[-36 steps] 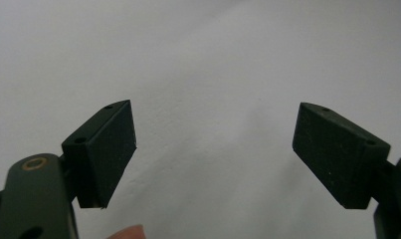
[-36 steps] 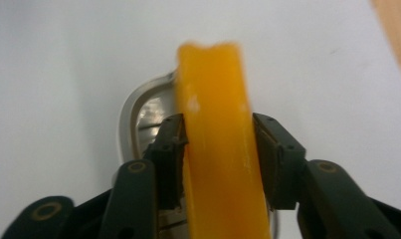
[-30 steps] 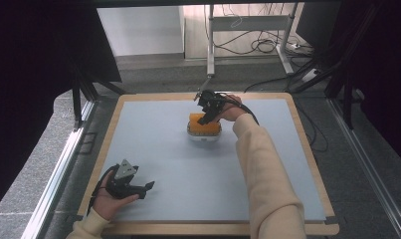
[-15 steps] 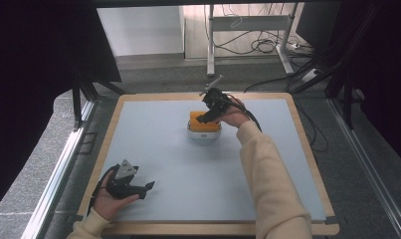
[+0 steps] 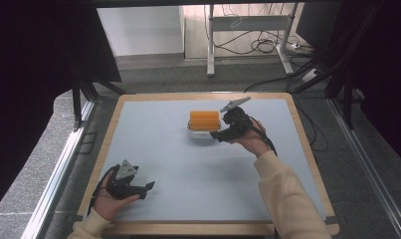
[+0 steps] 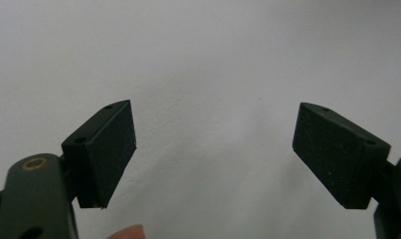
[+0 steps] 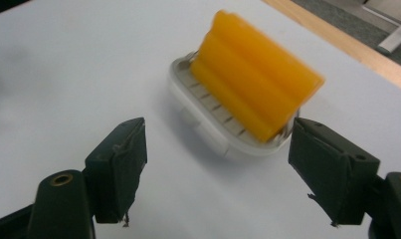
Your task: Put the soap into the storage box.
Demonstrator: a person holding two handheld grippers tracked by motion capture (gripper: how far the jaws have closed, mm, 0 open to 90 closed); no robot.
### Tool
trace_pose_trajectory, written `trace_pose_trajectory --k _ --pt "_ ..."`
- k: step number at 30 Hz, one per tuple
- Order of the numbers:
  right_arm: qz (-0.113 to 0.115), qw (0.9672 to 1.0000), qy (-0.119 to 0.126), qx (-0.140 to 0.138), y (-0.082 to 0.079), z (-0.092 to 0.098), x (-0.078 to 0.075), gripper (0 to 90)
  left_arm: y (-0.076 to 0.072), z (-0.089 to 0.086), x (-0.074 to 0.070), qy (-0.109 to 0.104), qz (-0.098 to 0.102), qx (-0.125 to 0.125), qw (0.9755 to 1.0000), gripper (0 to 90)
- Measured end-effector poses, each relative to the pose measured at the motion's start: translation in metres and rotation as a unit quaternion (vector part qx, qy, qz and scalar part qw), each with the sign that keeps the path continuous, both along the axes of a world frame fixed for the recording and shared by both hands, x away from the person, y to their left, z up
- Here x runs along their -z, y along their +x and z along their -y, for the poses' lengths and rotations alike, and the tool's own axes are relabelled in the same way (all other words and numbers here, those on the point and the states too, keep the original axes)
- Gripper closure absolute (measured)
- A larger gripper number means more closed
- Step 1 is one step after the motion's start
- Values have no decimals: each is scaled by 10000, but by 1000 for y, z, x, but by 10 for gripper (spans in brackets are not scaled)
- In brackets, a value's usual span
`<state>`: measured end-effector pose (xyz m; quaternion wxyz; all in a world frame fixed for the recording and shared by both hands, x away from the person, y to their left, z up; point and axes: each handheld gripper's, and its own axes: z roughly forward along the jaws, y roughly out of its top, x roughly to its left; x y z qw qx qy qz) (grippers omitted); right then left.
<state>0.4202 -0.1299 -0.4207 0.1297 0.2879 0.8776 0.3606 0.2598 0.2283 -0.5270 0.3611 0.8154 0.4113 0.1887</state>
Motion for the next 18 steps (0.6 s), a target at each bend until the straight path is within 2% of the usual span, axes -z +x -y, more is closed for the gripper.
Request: trace_pose_trajectory --k 5,8,13,15,16,17,18 --pt "121 9999 74 -6 -39 24 7 228 0 2 0 40 -1 18 10000 174" --pt "111 9999 129 32 -58 37 16 228 0 2 0 49 -4 15 10000 174" --pt "-62 9997 144 192 -82 53 37 225 0 1 0 71 -7 10 10000 174" --pt "-71 9992 278 291 -91 59 46 225 0 1 0 70 -2 3 10000 174" --pt "-148 9987 388 310 -95 60 52 225 0 2 0 56 0 3 10000 174" --pt "-216 9985 388 328 -98 61 57 224 0 2 0 59 6 8 10000 174" --pt "-199 9988 285 334 -101 60 62 221 -1 1 0 72 10 20 10000 174"
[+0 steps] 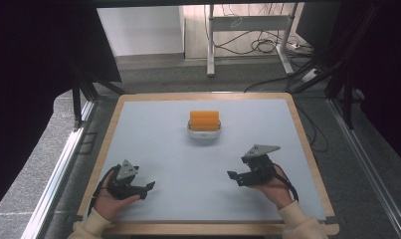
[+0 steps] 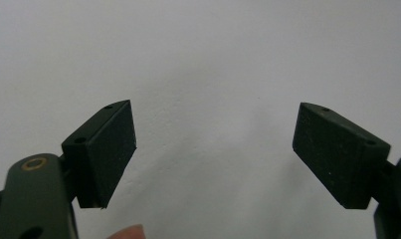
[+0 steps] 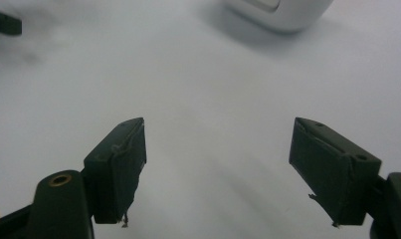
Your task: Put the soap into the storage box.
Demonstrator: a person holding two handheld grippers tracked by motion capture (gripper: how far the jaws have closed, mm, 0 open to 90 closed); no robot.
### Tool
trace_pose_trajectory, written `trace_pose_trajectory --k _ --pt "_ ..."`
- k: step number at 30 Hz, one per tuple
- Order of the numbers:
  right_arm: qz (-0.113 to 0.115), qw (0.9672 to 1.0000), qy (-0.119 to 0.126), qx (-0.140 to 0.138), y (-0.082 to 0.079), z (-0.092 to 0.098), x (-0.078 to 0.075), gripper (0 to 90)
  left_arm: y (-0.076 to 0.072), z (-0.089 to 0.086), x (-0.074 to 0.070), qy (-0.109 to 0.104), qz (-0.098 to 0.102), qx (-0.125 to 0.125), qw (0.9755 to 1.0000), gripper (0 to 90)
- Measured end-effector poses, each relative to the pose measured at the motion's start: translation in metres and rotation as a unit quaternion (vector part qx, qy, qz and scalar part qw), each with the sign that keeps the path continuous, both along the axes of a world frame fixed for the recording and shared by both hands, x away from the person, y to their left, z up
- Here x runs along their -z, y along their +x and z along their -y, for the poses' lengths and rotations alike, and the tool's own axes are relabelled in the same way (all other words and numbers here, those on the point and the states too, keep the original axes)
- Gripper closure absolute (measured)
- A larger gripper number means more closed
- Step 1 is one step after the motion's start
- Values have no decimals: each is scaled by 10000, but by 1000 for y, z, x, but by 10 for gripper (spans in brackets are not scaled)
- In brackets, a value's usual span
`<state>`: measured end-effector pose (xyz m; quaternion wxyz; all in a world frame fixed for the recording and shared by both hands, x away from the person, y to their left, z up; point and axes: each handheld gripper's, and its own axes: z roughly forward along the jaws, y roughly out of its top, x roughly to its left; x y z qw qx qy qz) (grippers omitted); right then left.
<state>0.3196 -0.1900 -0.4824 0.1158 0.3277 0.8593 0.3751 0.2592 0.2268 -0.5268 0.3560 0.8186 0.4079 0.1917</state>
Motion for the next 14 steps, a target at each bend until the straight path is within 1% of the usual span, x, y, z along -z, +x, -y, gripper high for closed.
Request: trace_pose_trajectory --k 1,2,4,8,12,14 --pt "28 9999 -129 2 -2 -1 3 218 -1 0 0 2 13 -4 10000 174" --pt "35 9998 -175 1 -3 -1 5 218 -1 0 -1 0 16 2 10000 174" --pt "43 9999 -106 24 -2 -1 5 218 -2 0 -1 -5 27 -1 10000 174" --pt "154 9998 -2 129 -3 0 7 220 0 0 -1 -2 4 0 10000 174" --pt "258 9996 -11 148 -3 0 10 220 3 -1 -1 -24 -5 -43 10000 174" --pt "354 9993 -46 142 -3 1 10 220 4 -1 -1 -33 -11 -79 10000 174"
